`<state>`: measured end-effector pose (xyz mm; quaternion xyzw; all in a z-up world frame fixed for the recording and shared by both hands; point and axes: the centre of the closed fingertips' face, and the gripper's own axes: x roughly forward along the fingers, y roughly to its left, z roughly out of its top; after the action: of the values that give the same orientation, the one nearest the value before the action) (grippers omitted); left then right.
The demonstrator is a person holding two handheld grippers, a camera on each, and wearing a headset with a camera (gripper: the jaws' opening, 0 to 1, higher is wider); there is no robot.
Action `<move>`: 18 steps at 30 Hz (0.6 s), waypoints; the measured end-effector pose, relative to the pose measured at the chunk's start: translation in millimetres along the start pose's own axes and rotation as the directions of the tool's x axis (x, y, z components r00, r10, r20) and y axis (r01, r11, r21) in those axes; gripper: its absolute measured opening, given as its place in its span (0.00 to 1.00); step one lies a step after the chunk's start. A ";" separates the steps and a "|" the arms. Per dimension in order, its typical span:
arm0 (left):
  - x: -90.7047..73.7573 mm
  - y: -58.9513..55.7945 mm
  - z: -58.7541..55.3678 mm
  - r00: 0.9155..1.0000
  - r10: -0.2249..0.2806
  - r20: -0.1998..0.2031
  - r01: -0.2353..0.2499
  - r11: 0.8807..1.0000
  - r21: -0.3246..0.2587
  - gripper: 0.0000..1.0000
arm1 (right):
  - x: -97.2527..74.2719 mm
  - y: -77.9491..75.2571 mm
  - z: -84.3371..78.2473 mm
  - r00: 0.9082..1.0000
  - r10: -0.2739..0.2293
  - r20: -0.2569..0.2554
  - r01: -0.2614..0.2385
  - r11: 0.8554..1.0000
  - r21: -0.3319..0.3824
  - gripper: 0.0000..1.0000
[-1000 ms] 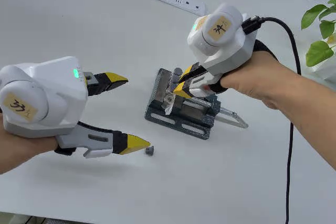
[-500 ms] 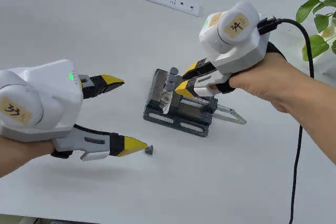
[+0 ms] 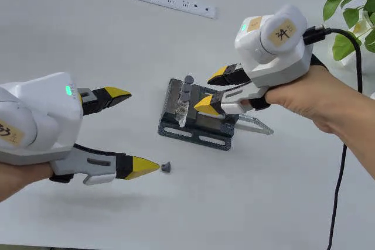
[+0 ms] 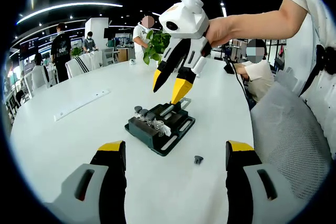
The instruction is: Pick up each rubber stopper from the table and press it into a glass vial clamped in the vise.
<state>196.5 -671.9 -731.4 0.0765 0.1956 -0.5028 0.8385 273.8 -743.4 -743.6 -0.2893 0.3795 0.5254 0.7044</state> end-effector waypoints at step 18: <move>-12.6 -1.0 3.6 1.000 0.006 -0.012 -0.006 1.000 0.017 0.85 | -22.2 15.2 1.1 0.981 0.002 0.196 -0.002 1.000 0.002 0.51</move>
<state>191.2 -663.2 -722.9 0.0871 0.1962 -0.5015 0.8381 256.0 -749.8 -724.5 -0.2350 0.3091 0.5518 0.7381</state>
